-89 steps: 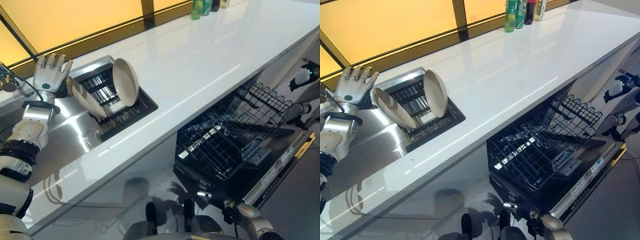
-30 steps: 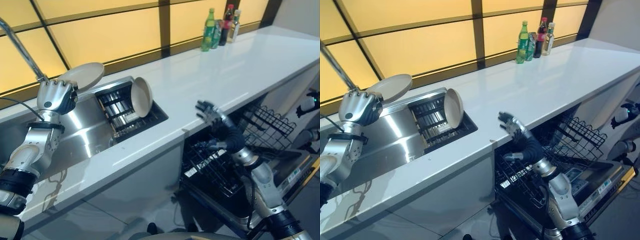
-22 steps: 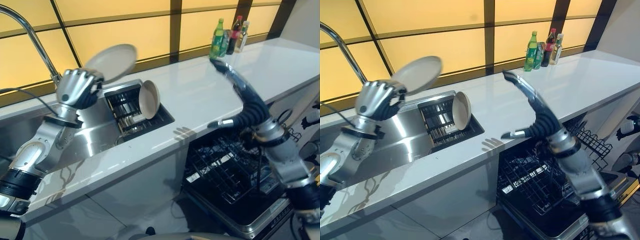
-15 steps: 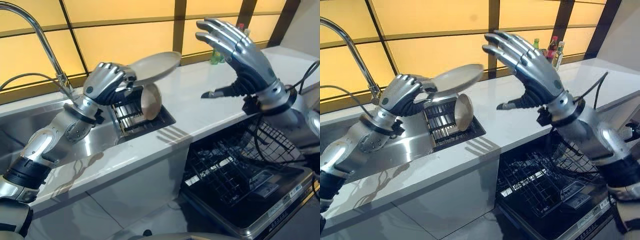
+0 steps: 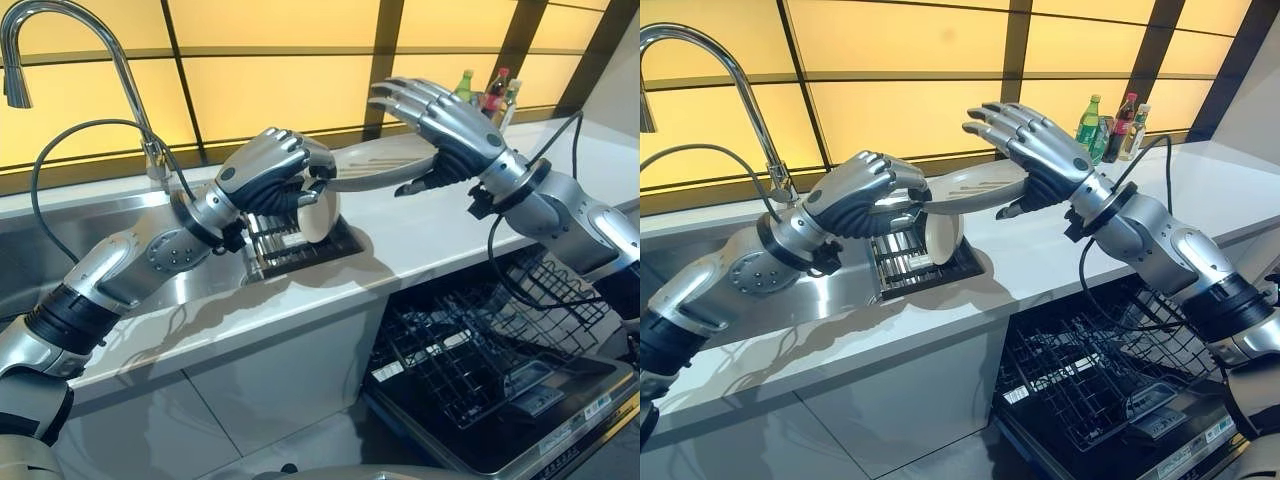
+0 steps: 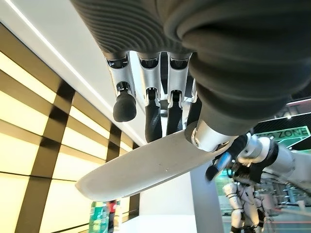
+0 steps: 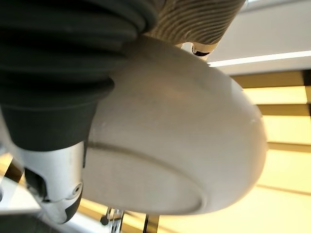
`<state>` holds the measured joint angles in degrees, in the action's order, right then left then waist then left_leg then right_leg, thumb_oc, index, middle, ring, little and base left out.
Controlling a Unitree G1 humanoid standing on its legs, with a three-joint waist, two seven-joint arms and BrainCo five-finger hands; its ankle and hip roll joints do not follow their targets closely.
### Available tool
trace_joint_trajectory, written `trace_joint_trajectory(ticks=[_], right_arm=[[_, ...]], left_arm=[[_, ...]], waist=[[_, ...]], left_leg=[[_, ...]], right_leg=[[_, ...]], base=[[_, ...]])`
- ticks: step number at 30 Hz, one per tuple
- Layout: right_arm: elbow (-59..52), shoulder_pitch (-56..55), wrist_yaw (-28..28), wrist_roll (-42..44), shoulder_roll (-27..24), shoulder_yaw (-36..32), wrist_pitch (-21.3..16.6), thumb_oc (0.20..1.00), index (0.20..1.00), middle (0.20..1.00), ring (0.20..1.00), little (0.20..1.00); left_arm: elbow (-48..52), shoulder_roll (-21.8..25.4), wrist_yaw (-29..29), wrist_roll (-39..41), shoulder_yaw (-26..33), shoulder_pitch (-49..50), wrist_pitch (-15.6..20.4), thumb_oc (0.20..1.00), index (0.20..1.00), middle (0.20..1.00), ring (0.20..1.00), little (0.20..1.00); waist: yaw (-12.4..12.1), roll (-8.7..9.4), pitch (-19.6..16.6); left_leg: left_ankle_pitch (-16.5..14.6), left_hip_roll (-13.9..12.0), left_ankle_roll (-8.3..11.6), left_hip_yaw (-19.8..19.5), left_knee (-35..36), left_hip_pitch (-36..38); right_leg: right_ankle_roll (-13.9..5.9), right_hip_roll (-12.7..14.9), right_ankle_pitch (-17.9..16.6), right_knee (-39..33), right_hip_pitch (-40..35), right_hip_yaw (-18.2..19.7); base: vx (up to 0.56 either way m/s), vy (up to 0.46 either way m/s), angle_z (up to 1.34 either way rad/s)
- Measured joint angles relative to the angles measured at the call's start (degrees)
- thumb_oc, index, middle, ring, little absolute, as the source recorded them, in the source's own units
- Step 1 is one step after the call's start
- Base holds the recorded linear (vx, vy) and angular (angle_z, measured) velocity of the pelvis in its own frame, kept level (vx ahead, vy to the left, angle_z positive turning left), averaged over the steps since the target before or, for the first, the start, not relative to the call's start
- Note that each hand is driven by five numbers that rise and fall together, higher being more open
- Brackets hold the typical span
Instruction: Pick up plates and place into dishwasher.
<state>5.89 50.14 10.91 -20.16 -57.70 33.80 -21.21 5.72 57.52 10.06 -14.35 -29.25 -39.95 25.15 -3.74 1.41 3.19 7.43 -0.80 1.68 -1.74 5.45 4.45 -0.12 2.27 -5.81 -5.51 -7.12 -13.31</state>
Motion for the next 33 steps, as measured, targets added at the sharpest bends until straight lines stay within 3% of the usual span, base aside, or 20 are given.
trace_joint_trajectory(ticks=[4,5,6,10,24,25,26,27,33], right_arm=[[3.0,2.3,-2.8,0.0,0.9,2.9,2.0,1.000,1.000,1.000,1.000,1.000],[3.7,2.7,-3.9,0.0,1.0,3.5,2.4,0.733,0.733,0.733,0.733,0.733],[3.9,2.7,-4.9,0.0,1.0,4.2,3.0,0.200,0.200,0.200,0.200,0.200],[4.4,2.8,-7.0,0.1,1.2,5.4,3.9,0.200,0.200,0.200,0.200,0.200],[3.7,-0.1,-6.2,1.4,2.3,3.6,3.4,0.200,0.200,0.200,0.200,0.200],[3.2,-1.2,-6.2,1.4,2.5,2.6,3.3,0.200,0.200,0.200,0.200,0.200],[3.0,-2.3,-6.1,1.4,2.7,1.9,3.1,0.200,0.200,0.200,0.200,0.200],[2.6,-3.2,-6.1,1.3,2.6,1.3,2.9,0.200,0.200,0.200,0.200,0.200],[0.9,-12.2,-6.9,1.8,1.5,-8.2,2.9,0.200,0.200,0.200,0.200,0.200]], left_arm=[[-0.1,0.2,-0.1,0.2,-1.5,-1.0,-0.1,0.200,0.200,0.200,0.200,0.200],[-0.1,0.2,0.0,0.2,-1.5,-1.3,-0.1,0.200,0.200,0.200,0.200,0.200],[-0.1,0.2,0.0,0.5,-1.5,-1.7,-0.1,0.200,0.200,0.200,0.200,0.200],[0.0,0.3,0.2,2.2,-1.5,-3.3,0.0,0.200,0.200,0.200,0.200,0.200],[-0.2,0.0,0.8,2.2,-0.4,-3.5,-1.0,0.200,0.200,0.200,0.200,0.200],[-0.2,-0.1,0.7,2.2,-0.3,-3.5,-1.2,0.269,0.269,0.269,0.269,0.269],[0.0,-0.2,0.4,2.2,-0.3,-3.4,-1.5,0.598,0.598,0.598,0.598,0.598],[0.1,-0.2,0.1,2.1,-0.2,-3.4,-2.0,1.000,1.000,1.000,1.000,1.000],[-0.3,1.3,3.1,-0.8,6.4,3.2,-5.8,1.000,1.000,1.000,1.000,1.000]], waist=[[-0.2,-0.04,0.0],[-0.2,-0.04,0.0],[-0.3,-0.03,0.0],[-0.3,-0.11,-0.1],[-0.1,-0.71,-0.9],[-0.1,-0.71,-0.9],[0.0,-0.71,-0.9],[0.0,-0.71,-0.9],[1.4,-0.81,-0.8]], left_leg=[[0.0,0.0,-0.03,-0.1,0.0,0.1],[0.0,0.0,-0.04,-0.2,0.0,0.1],[0.1,0.0,-0.08,-0.3,0.0,0.1],[0.1,0.0,-0.09,-0.4,0.0,0.1],[0.1,0.0,-0.10,-0.4,0.0,0.7],[0.1,0.0,-0.10,-0.4,0.0,0.7],[0.1,0.0,-0.10,-0.3,0.0,0.7],[0.1,0.0,-0.09,-0.3,0.0,0.7],[0.1,0.0,-0.10,0.2,0.0,0.5]], right_leg=[[-0.01,0.0,0.0,0.0,-0.2,-0.1],[-0.01,0.0,0.0,0.0,-0.2,-0.1],[-0.01,0.0,0.0,0.0,-0.3,-0.3],[0.04,0.0,0.1,0.0,-0.7,-0.4],[0.06,0.0,0.1,0.0,-0.9,-0.4],[0.06,0.0,0.1,0.0,-0.8,-0.3],[0.06,0.0,0.1,0.0,-0.8,-0.2],[0.06,0.0,0.1,0.0,-0.8,-0.2],[0.13,-0.1,0.1,0.0,-0.3,0.7]], base=[[0.01,-0.002,0.00],[0.03,0.013,0.03],[0.02,0.008,0.04],[0.01,0.002,0.01],[0.00,0.000,0.00],[0.00,0.000,0.00],[0.00,0.000,0.00],[0.01,0.012,-0.04],[0.01,0.012,-0.04]])
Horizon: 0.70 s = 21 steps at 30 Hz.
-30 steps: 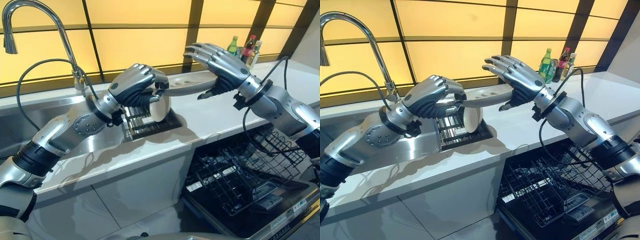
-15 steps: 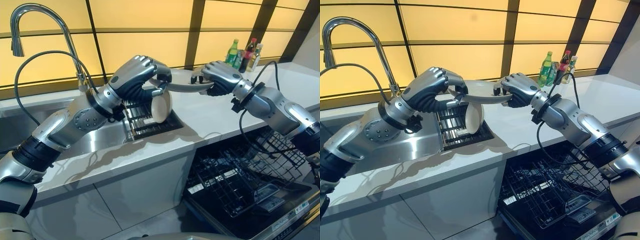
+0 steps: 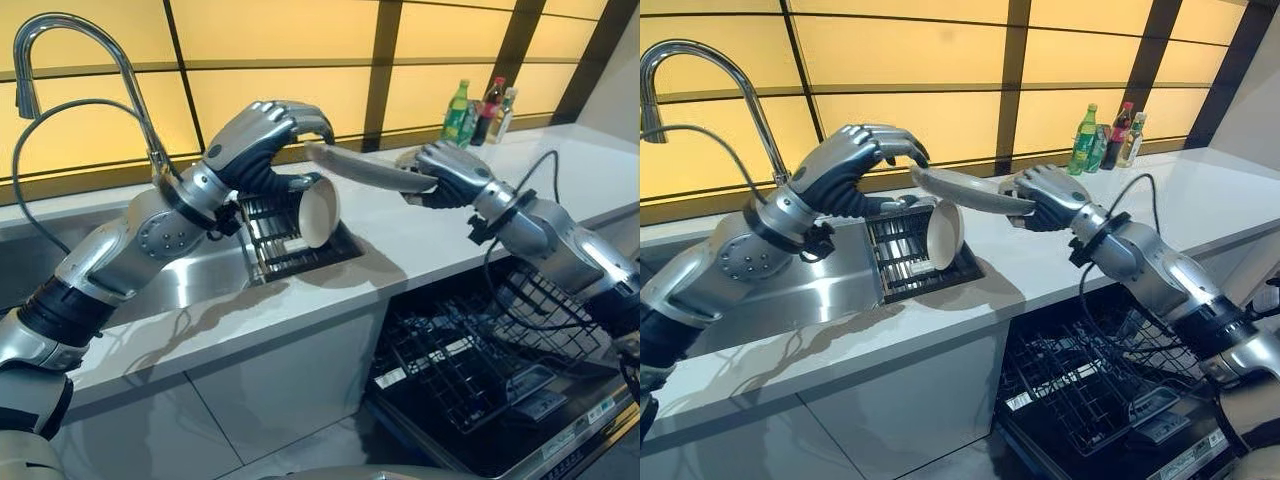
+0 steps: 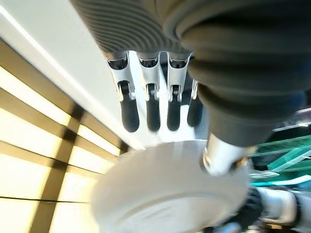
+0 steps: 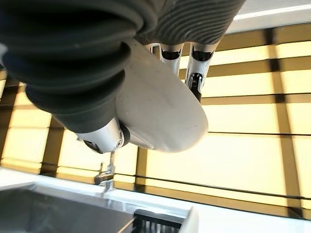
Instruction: Pick up plates and place into dishwasher.
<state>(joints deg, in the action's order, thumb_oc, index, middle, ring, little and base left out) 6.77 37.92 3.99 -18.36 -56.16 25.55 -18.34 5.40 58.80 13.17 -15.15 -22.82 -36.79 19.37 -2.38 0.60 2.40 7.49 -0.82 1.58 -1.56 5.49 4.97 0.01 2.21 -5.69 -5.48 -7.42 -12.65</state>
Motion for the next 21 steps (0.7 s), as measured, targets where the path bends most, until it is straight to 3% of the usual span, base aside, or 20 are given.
trace_joint_trajectory(ticks=[4,12,18,21], right_arm=[[0.0,-6.7,-1.5,0.9,-2.8,-6.8,0.0,0.200,0.200,0.200,0.200,0.200],[-2.2,-16.4,-6.1,5.2,-3.1,-14.9,-0.7,0.200,0.200,0.200,0.200,0.200],[-4.1,-22.8,-18.2,16.9,-3.1,-20.3,0.4,0.200,0.200,0.200,0.200,0.200],[-3.4,-26.1,-23.5,20.9,-3.0,-20.9,3.1,0.200,0.200,0.200,0.200,0.200]], left_arm=[[-3.8,0.8,7.7,-4.5,4.1,3.5,-2.6,1.000,1.000,1.000,1.000,1.000],[-14.5,1.0,17.3,-10.7,7.3,5.9,-9.3,1.000,1.000,1.000,1.000,1.000],[-21.1,1.5,20.0,-11.7,7.6,6.4,-9.8,1.000,1.000,1.000,1.000,1.000],[-25.9,1.8,20.6,-11.5,7.8,6.6,-9.3,1.000,1.000,1.000,1.000,1.000]], waist=[[0.4,-0.13,0.1],[4.6,-0.80,0.9],[6.4,-0.44,2.7],[7.1,-0.15,3.4]], left_leg=[[0.0,-0.1,0.00,1.4,0.0,-0.7],[-0.2,-0.2,-0.05,3.8,0.0,-0.4],[-0.5,-0.6,0.23,5.8,0.0,0.4],[-0.6,-0.9,0.35,6.8,0.0,0.3]], right_leg=[[-0.18,-0.1,-0.3,0.0,1.3,1.5],[-0.59,-0.2,-0.6,0.0,2.1,4.7],[-0.71,-0.5,-0.7,0.0,2.4,6.4],[-0.73,-0.8,-0.7,0.0,2.9,7.3]], base=[[0.01,0.022,-0.16],[0.01,0.024,-0.16],[0.02,0.004,-0.19],[-0.01,-0.011,-0.20]])
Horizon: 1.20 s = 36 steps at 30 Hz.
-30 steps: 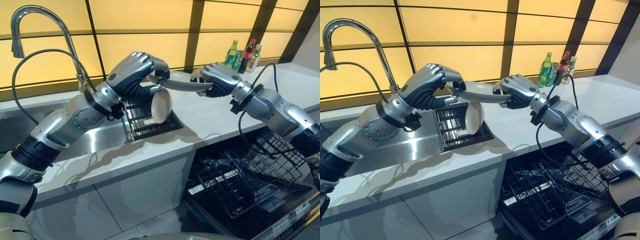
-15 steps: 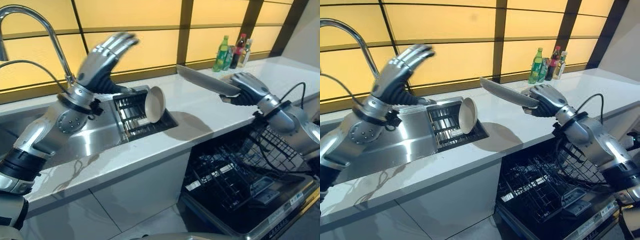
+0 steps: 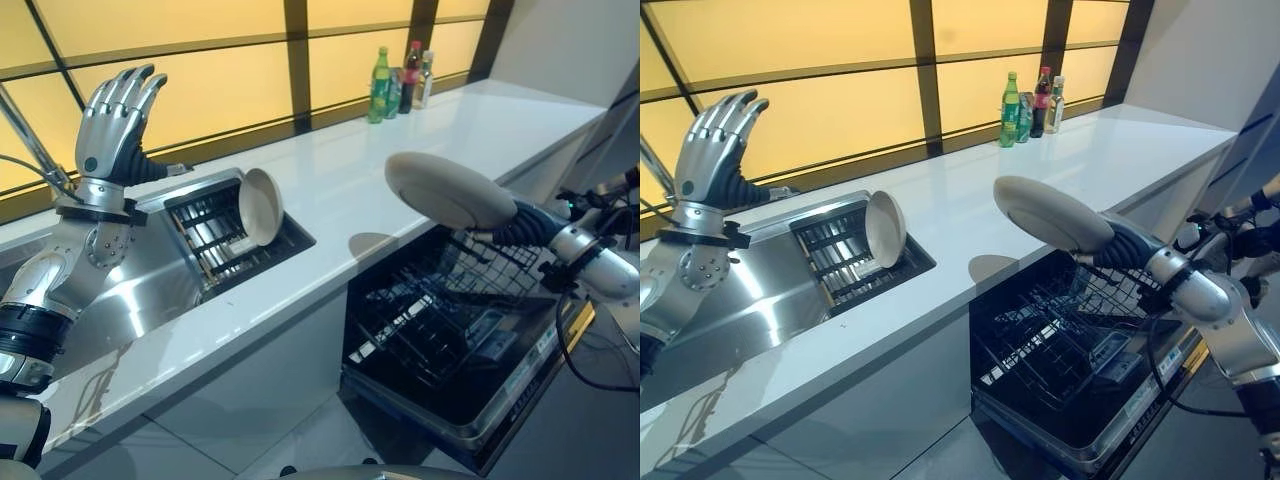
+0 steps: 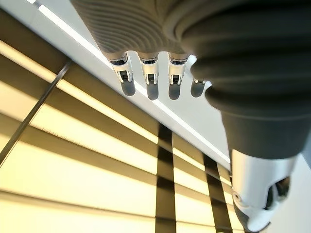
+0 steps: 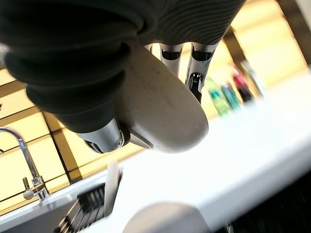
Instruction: Pick up plates and place into dishwasher.
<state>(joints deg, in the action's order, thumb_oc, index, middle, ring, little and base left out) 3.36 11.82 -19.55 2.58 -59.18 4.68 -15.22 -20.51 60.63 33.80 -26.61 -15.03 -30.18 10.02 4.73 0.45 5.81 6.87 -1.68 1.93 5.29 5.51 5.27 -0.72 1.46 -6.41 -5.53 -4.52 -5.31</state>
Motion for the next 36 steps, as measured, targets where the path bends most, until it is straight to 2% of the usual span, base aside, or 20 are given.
trace_joint_trajectory(ticks=[4,9,17,25,30,33,36], right_arm=[[5.7,-1.0,-4.2,1.7,2.0,0.2,4.3,0.200,0.200,0.200,0.200,0.200],[12.9,-2.0,-7.3,3.2,4.3,1.2,6.6,0.200,0.200,0.200,0.200,0.200],[19.4,-0.3,-8.5,0.0,5.7,12.1,10.0,0.200,0.200,0.200,0.200,0.200],[40.4,13.6,-8.6,-0.9,16.2,23.1,13.6,0.200,0.200,0.200,0.200,0.200],[51.0,18.5,-9.7,-1.9,21.9,25.8,14.2,0.200,0.200,0.200,0.200,0.200],[56.4,20.2,-9.8,-2.0,25.0,26.2,14.5,0.200,0.200,0.200,0.200,0.200],[58.8,21.9,-10.2,-2.2,26.2,26.3,16.6,0.200,0.200,0.200,0.200,0.200]], left_arm=[[-5.7,0.3,-0.1,1.8,0.0,0.6,0.3,1.000,1.000,1.000,1.000,1.000],[-6.1,0.3,-0.5,3.3,0.0,1.6,0.4,1.000,1.000,1.000,1.000,1.000],[-6.0,0.3,-1.2,3.8,-2.2,1.4,-0.8,1.000,1.000,1.000,1.000,1.000],[-5.6,-0.3,-1.6,3.8,-10.2,-5.3,-1.9,1.000,1.000,1.000,1.000,1.000],[-5.5,-2.4,-2.3,3.8,-13.3,-9.8,-2.0,1.000,1.000,1.000,1.000,1.000],[-5.5,-3.5,-3.0,3.8,-13.4,-11.3,-2.4,1.000,1.000,1.000,1.000,1.000],[-5.2,-3.5,-3.8,3.8,-13.4,-11.4,-3.2,1.000,1.000,1.000,1.000,1.000]], waist=[[1.0,0.32,0.4],[1.0,0.41,0.6],[-0.3,0.26,1.9],[-2.9,0.15,2.3],[-5.4,-0.87,2.9],[-5.9,-1.11,3.0],[-6.0,-1.23,3.0]], left_leg=[[-0.2,-0.2,-0.14,1.0,0.0,0.1],[-0.2,-0.4,0.22,0.9,0.0,0.2],[-0.3,-0.4,0.39,0.8,0.0,0.7],[-0.3,-0.5,0.42,0.0,0.0,0.1],[-0.2,-0.3,0.37,-1.7,0.0,0.1],[-0.2,-0.1,0.35,-2.9,-0.1,0.1],[-0.2,0.0,0.35,-3.5,0.0,0.1]], right_leg=[[-0.25,0.0,-0.2,0.0,0.3,0.1],[-0.61,-0.2,-0.4,0.0,0.2,0.1],[-0.57,-0.2,-0.4,0.0,-0.4,-0.1],[-0.52,0.0,-0.4,0.0,-0.1,-1.8],[-0.11,0.1,-0.2,0.0,-0.7,-3.3],[0.37,0.2,-0.2,0.0,-1.3,-4.3],[0.51,0.3,-0.1,0.0,-1.5,-4.7]], base=[[-0.01,-0.017,-0.13],[0.00,-0.004,-0.01],[-0.01,-0.007,0.00],[-0.03,-0.018,0.05],[-0.02,-0.002,0.16],[0.01,-0.004,0.17],[0.01,-0.001,0.10]])
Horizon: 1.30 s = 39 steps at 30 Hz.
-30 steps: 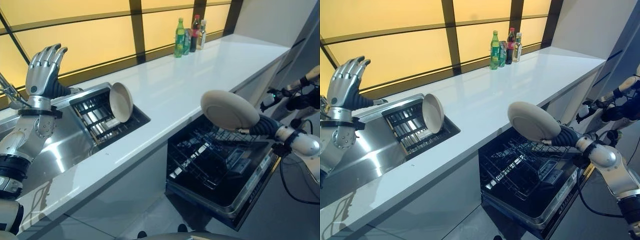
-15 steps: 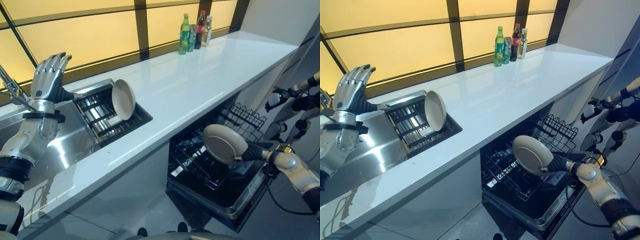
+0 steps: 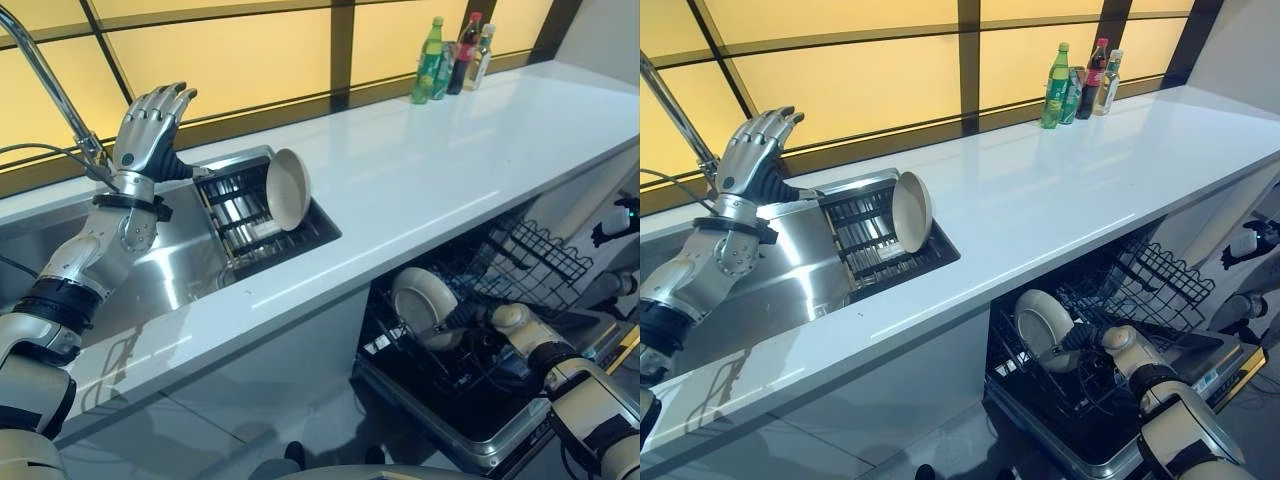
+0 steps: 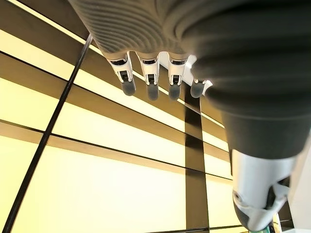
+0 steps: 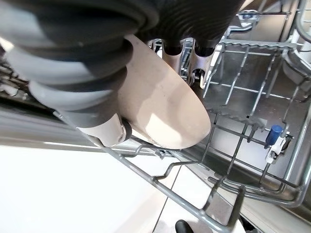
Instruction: Pick up plates and place into dishwasher.
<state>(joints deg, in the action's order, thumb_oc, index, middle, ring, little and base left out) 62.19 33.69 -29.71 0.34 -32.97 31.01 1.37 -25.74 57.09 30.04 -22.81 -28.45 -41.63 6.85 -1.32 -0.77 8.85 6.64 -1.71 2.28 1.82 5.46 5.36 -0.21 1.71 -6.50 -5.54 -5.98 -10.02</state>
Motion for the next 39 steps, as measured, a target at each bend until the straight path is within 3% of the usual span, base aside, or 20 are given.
trace_joint_trajectory(ticks=[10,11,18,23,27,31,35,39], right_arm=[[5.8,-0.7,0.5,-1.1,2.3,-1.1,5.3,0.200,0.200,0.200,0.200,0.200],[5.8,-0.8,0.7,-1.4,2.4,-1.1,5.3,1.000,1.000,1.000,1.000,1.000],[4.5,-3.8,5.2,-1.4,1.9,-2.9,4.4,1.000,1.000,1.000,1.000,1.000],[-18.0,-8.5,8.5,-0.6,-5.3,-3.8,5.3,1.000,1.000,1.000,1.000,1.000],[-36.8,-13.0,12.1,-0.2,-12.5,-10.4,6.6,1.000,1.000,1.000,1.000,1.000],[-46.7,-17.1,14.9,-0.2,-17.5,-19.8,6.2,1.000,1.000,1.000,1.000,1.000],[-52.7,-18.5,17.2,1.2,-19.2,-26.3,4.0,1.000,1.000,1.000,1.000,1.000],[-57.9,-23.4,17.4,10.0,-18.5,-30.7,-0.8,1.000,1.000,1.000,1.000,1.000]], left_arm=[[4.9,-0.6,-2.6,0.0,-0.1,-0.1,-1.4,1.000,1.000,1.000,1.000,1.000],[5.2,-0.7,-3.0,0.0,-0.1,-0.1,-1.3,1.000,1.000,1.000,1.000,1.000],[6.7,-0.3,-5.3,-0.1,-0.1,-0.1,-1.2,1.000,1.000,1.000,1.000,1.000],[6.6,0.6,-4.7,-0.8,-0.1,0.6,-1.1,1.000,1.000,1.000,1.000,1.000],[6.7,2.3,-2.6,-2.0,0.3,1.1,-1.1,1.000,1.000,1.000,1.000,1.000],[6.5,6.5,-1.3,-3.5,2.6,2.6,-1.1,1.000,1.000,1.000,1.000,1.000],[3.8,9.5,-1.2,-3.9,2.8,2.6,-0.4,1.000,1.000,1.000,1.000,1.000],[1.4,9.5,-1.8,-3.9,3.4,3.3,1.9,1.000,1.000,1.000,1.000,1.000]], waist=[[-1.1,-0.86,-0.4],[-1.1,-1.01,-0.5],[-1.1,-2.13,-1.2],[0.5,-2.12,-1.2],[1.4,-2.14,-0.3],[4.6,-1.08,2.6],[7.2,-0.72,5.5],[9.3,-0.96,7.3]], left_leg=[[0.2,0.0,0.04,-1.1,0.0,-0.1],[0.3,0.0,0.04,-1.3,0.0,-0.1],[0.3,0.1,0.03,-1.8,0.0,0.0],[0.4,0.1,0.20,-1.7,0.0,-0.1],[0.4,0.0,0.20,-0.2,0.0,-0.6],[0.4,0.1,0.19,1.5,0.0,-1.3],[0.4,0.3,0.08,3.7,0.0,-2.6],[-0.1,0.5,-0.29,4.3,0.0,-2.0]], right_leg=[[0.50,0.0,0.3,0.0,-0.4,-1.2],[0.52,0.0,0.3,0.0,-0.4,-1.4],[0.63,0.0,0.4,0.0,-0.7,-1.6],[0.61,0.0,0.4,0.0,-0.5,-1.5],[0.31,-0.1,0.2,0.0,0.7,0.2],[-0.40,0.0,-0.4,0.0,2.2,2.1],[-0.55,0.1,-1.4,0.0,4.4,4.3],[-0.39,0.2,-1.5,0.1,4.4,5.6]], base=[[0.01,0.008,0.05],[0.04,0.017,0.05],[0.05,0.022,0.04],[0.03,0.051,-0.02],[-0.01,0.082,-0.15],[-0.04,0.071,-0.23],[0.01,0.096,-0.32],[0.00,0.100,-0.18]])
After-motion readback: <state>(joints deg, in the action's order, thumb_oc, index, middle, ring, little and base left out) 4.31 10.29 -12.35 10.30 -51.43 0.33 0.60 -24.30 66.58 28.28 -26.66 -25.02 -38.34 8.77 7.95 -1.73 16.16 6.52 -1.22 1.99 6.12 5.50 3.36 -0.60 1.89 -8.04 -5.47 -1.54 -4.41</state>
